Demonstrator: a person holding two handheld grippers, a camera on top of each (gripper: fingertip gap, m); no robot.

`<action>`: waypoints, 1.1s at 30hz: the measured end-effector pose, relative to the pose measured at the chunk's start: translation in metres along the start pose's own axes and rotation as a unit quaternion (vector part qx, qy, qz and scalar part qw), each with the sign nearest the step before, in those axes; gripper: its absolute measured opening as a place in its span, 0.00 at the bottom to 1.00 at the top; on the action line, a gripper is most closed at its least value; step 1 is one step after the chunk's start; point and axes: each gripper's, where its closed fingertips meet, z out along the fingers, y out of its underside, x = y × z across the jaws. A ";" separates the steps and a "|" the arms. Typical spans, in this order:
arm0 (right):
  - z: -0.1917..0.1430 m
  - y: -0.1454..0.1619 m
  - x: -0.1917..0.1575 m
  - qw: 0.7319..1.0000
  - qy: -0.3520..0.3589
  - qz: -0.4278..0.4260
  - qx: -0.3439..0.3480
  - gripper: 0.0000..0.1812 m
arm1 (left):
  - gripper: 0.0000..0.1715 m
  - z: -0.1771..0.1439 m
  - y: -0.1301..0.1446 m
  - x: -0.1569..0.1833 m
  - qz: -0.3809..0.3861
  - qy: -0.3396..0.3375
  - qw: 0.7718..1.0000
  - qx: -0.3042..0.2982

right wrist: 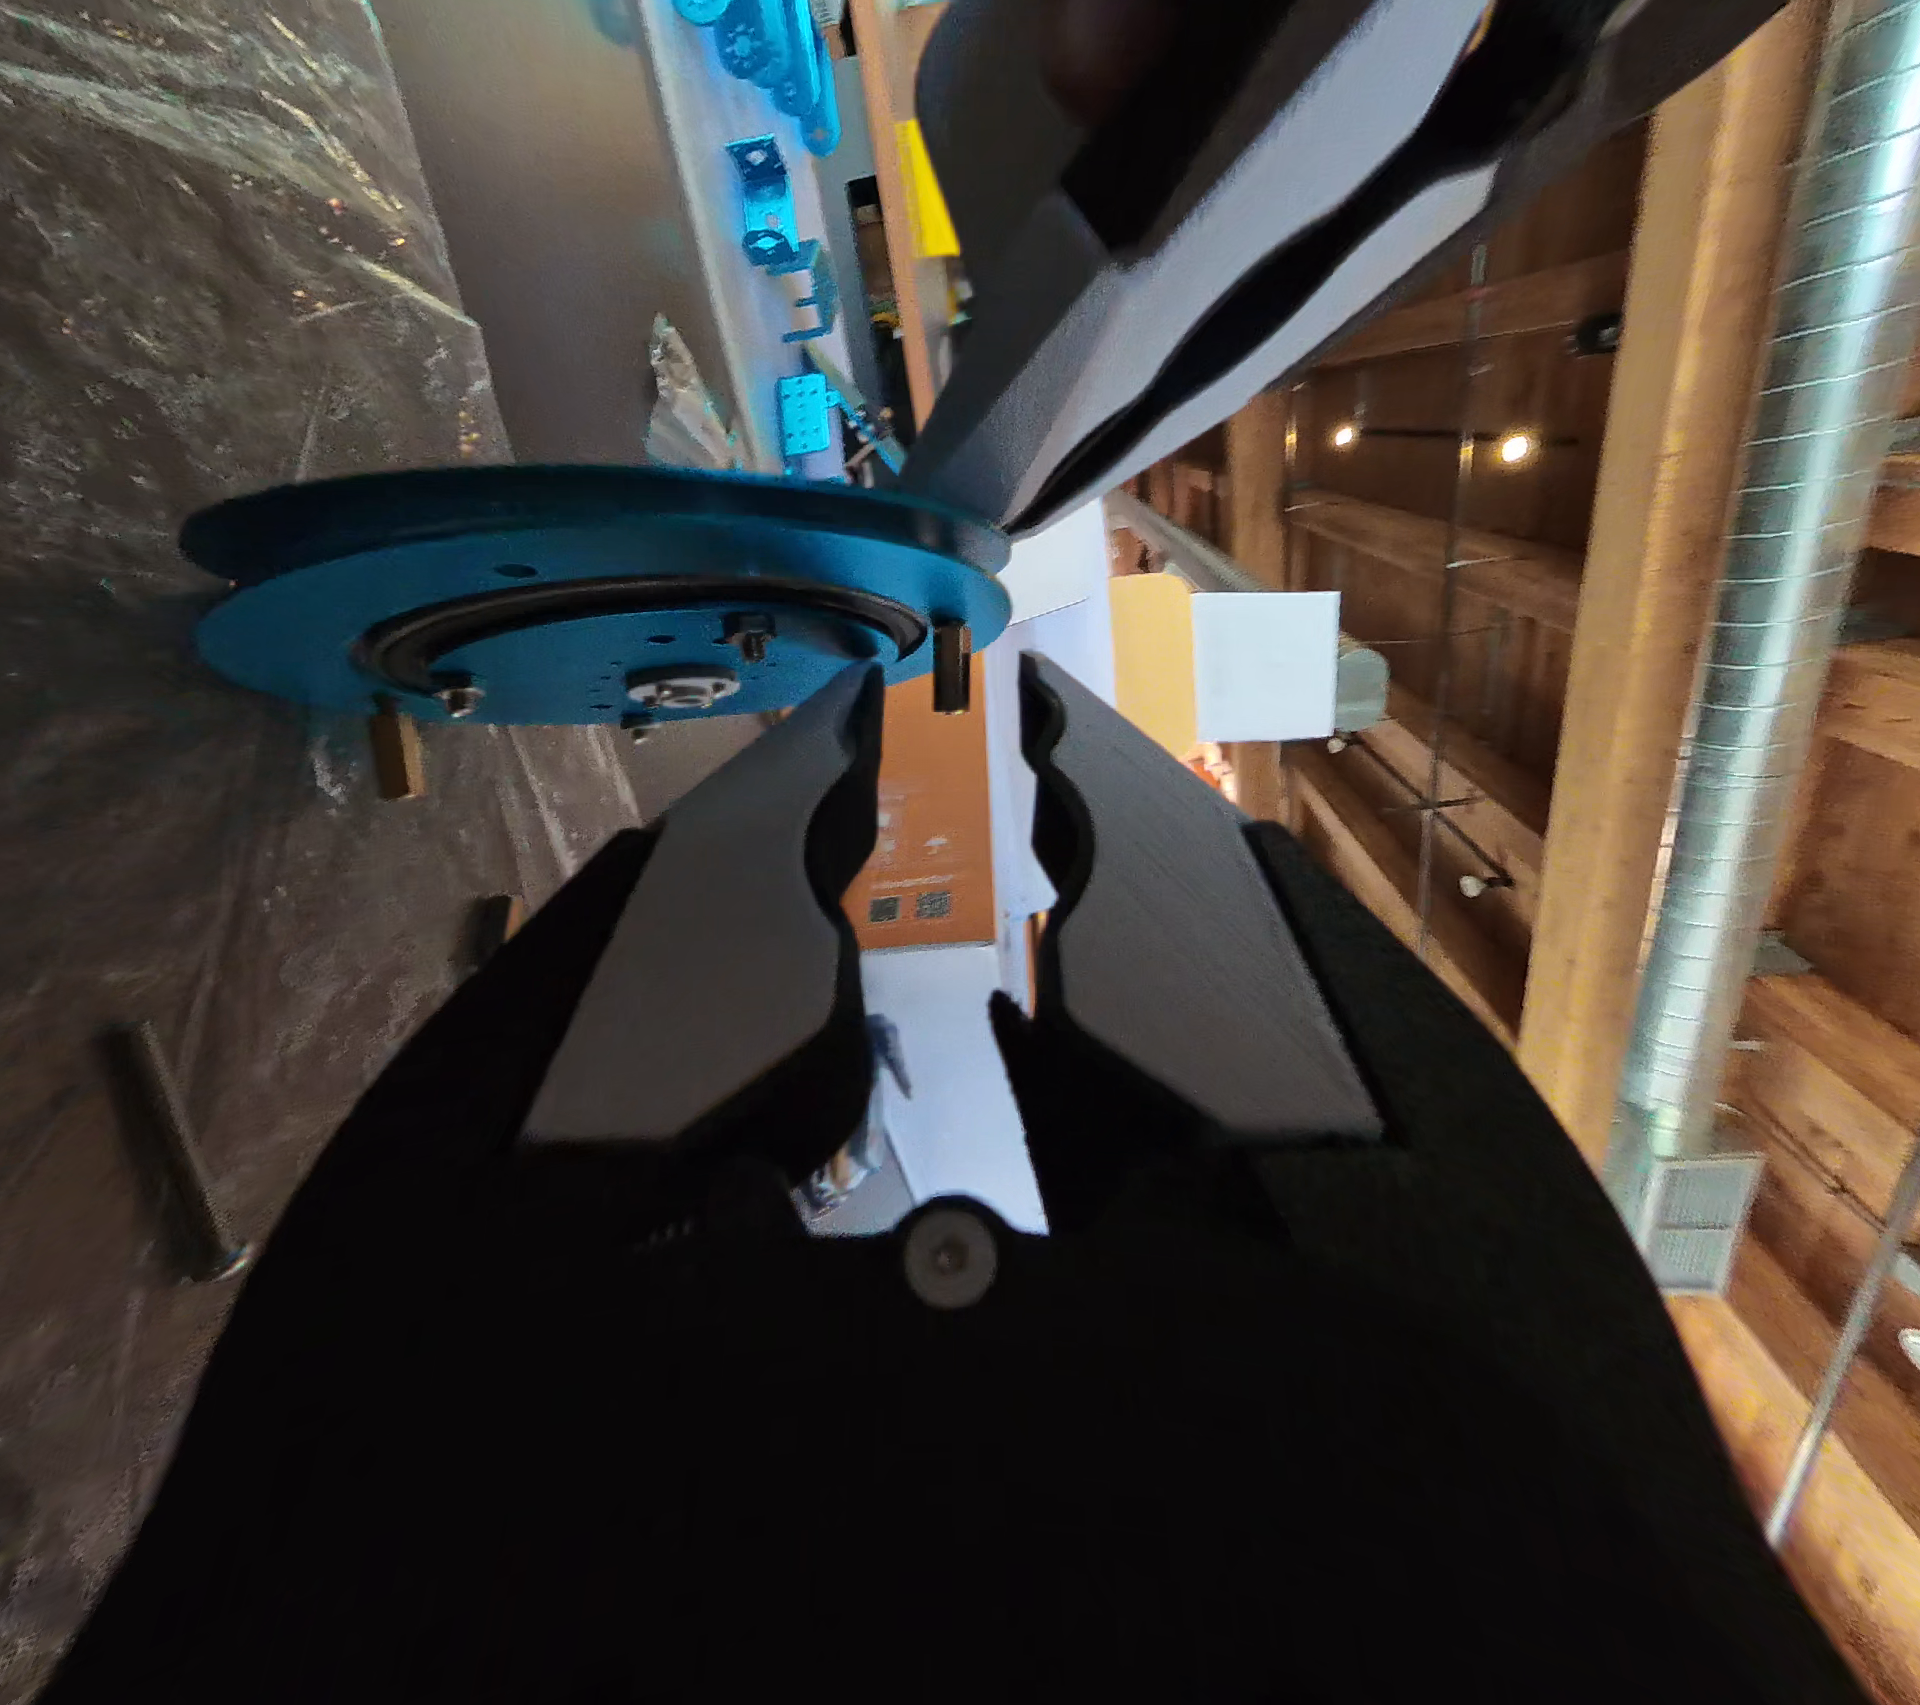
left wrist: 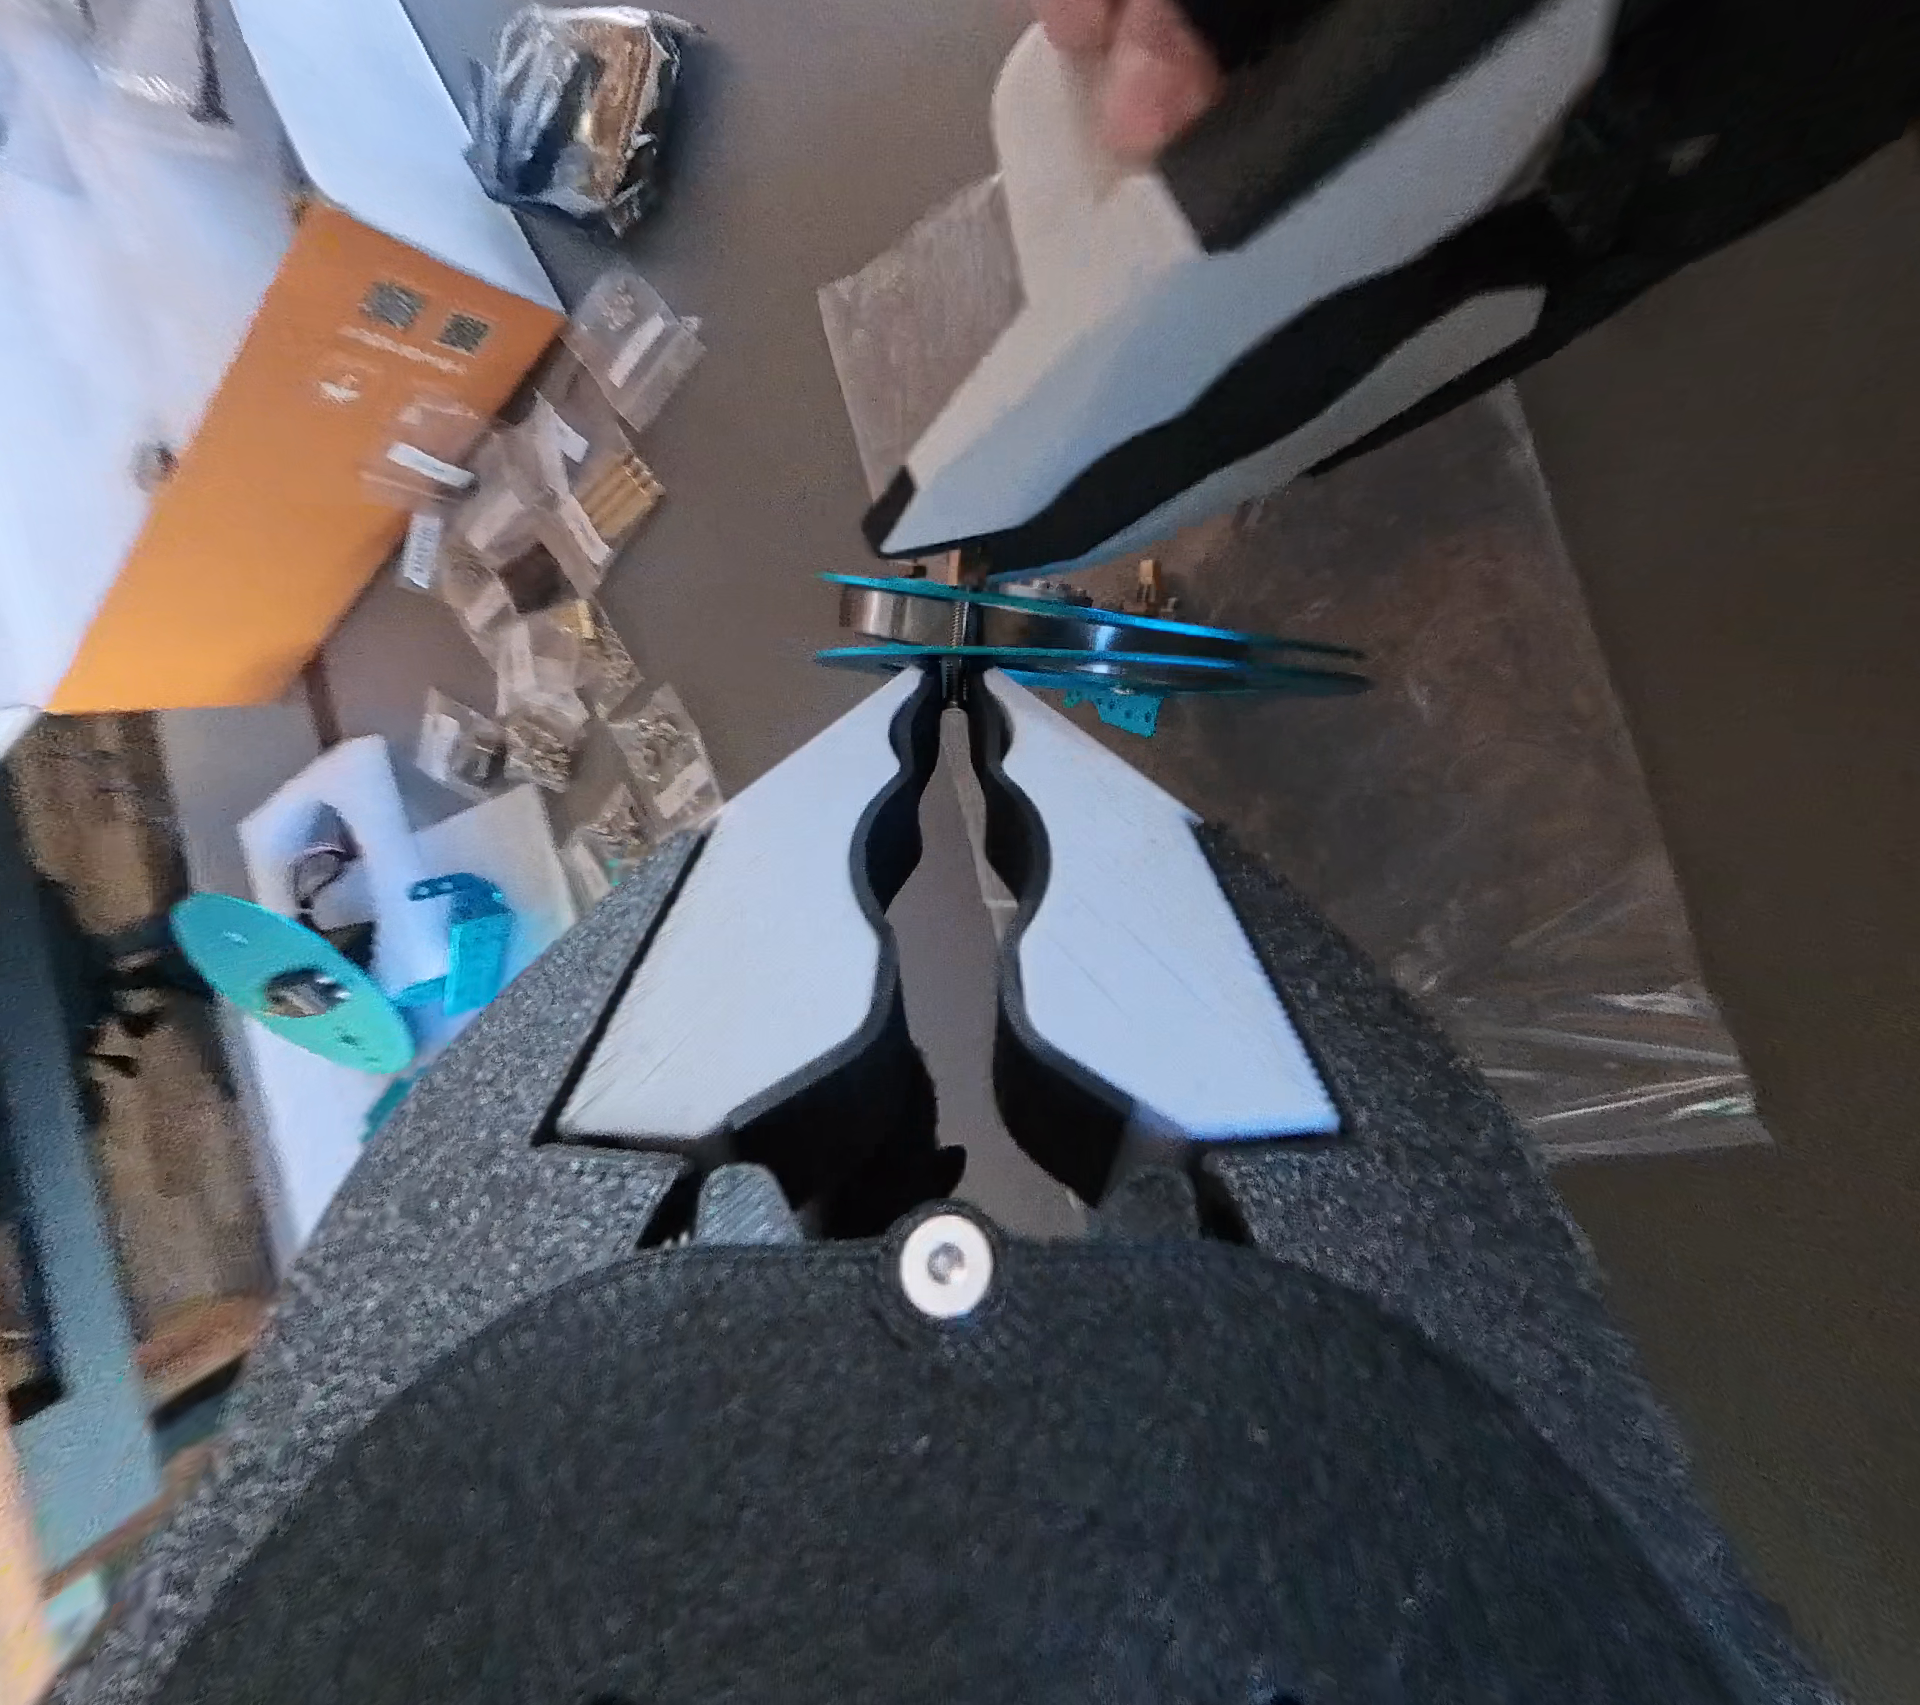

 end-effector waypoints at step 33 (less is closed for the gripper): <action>-0.029 -0.006 -0.005 0.196 -0.844 0.474 -0.158 0.02 | 0.02 -0.004 -0.014 -0.003 0.347 -0.472 0.810 0.001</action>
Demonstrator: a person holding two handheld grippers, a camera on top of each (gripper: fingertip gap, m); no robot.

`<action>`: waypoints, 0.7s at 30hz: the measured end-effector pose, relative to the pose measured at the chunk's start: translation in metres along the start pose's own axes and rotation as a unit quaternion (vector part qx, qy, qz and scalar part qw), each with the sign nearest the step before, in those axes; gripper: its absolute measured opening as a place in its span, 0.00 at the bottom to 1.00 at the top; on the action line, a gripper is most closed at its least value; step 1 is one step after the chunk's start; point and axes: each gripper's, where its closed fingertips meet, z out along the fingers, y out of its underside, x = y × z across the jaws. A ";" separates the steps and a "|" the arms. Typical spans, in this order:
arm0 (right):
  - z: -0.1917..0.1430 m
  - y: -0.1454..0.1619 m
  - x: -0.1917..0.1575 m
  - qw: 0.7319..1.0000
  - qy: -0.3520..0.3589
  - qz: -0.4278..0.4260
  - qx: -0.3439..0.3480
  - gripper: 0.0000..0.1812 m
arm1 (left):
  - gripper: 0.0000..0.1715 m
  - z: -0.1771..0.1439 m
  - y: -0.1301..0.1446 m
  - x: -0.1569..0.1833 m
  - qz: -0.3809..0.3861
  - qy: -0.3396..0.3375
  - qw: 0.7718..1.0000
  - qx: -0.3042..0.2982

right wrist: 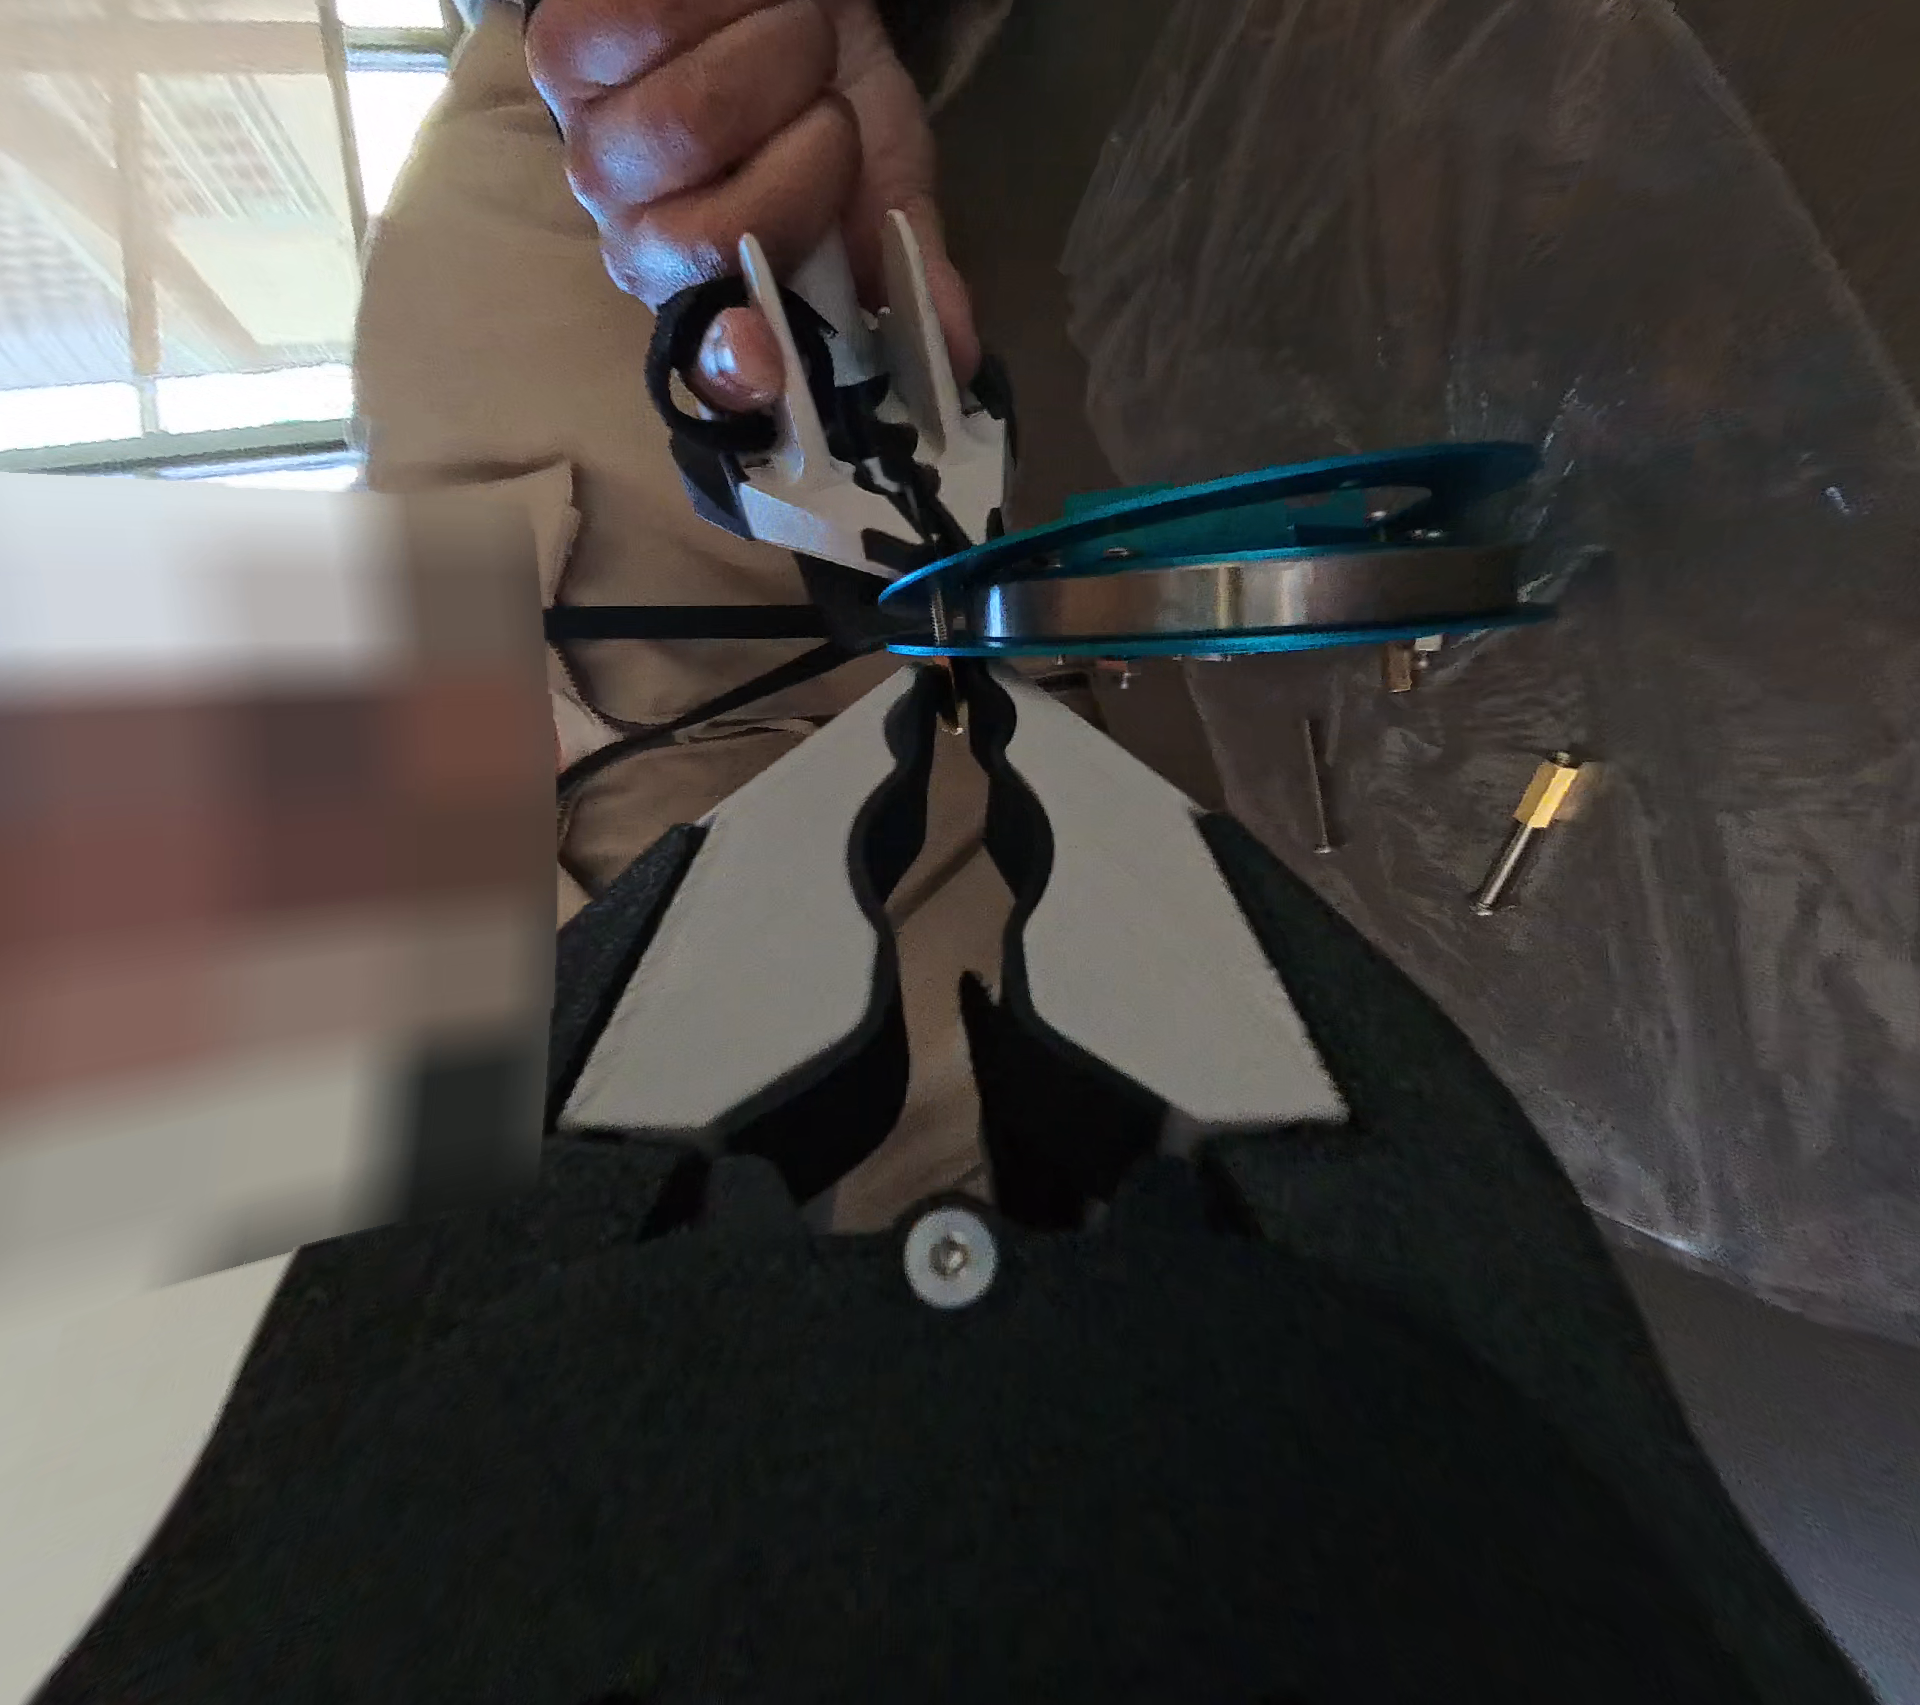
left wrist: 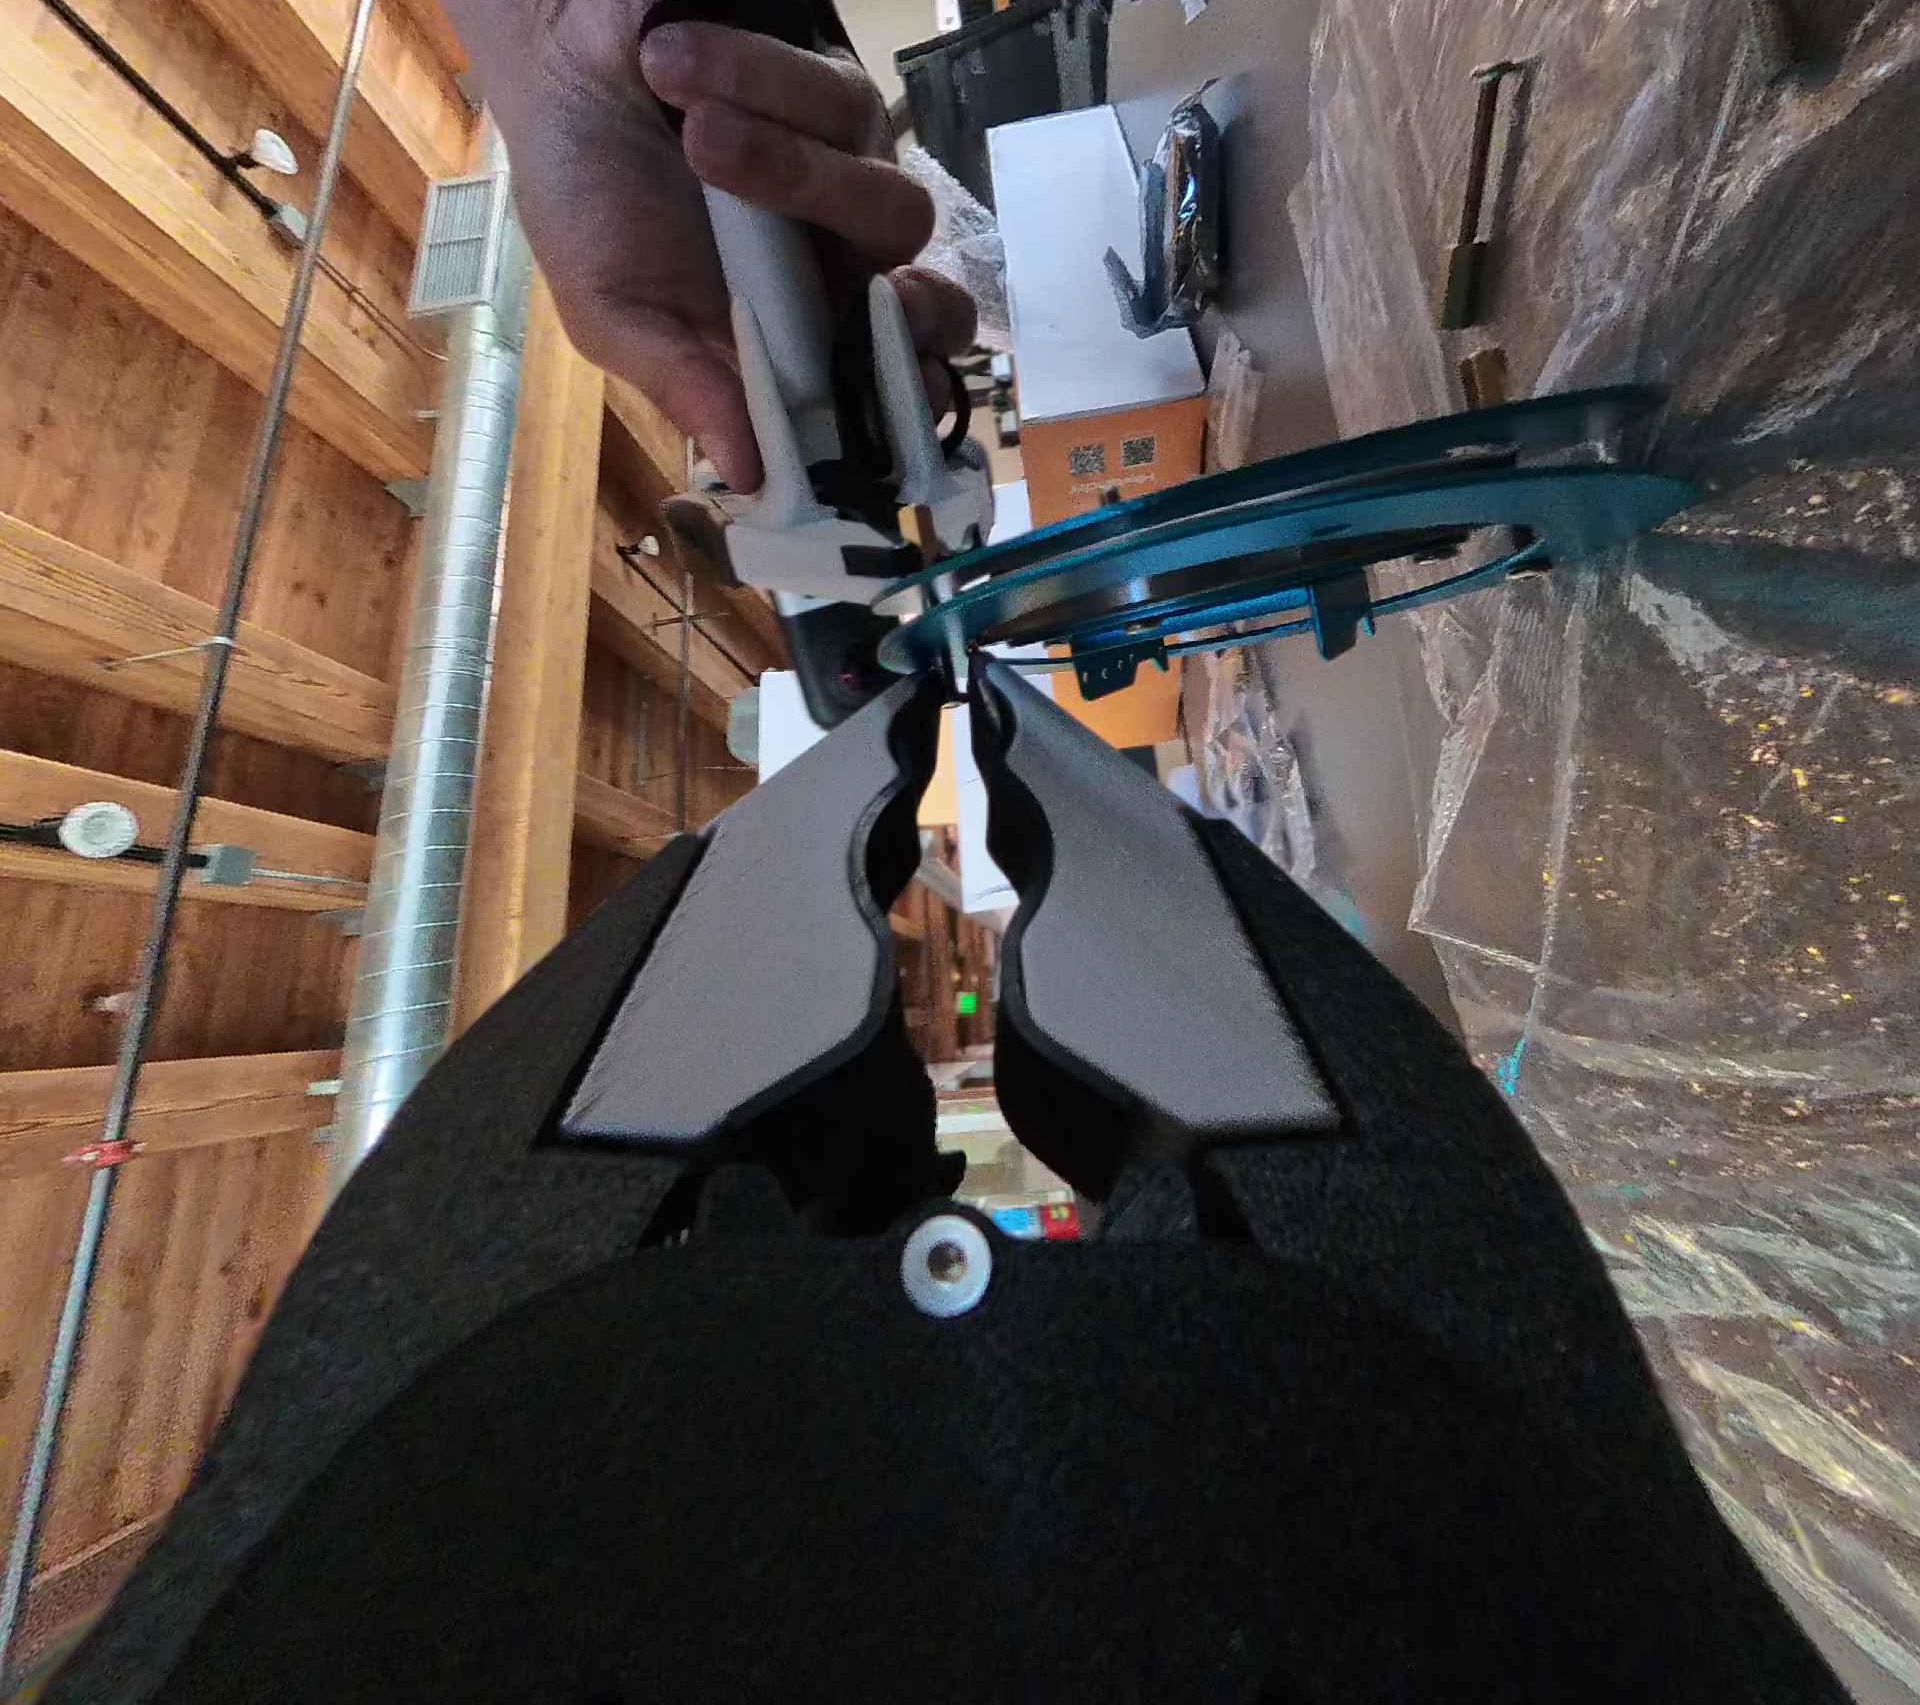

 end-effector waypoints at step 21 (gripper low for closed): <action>-0.024 -0.018 0.011 0.263 0.827 -0.486 0.105 0.11 | 0.02 0.004 0.007 0.014 -0.408 0.534 0.739 0.034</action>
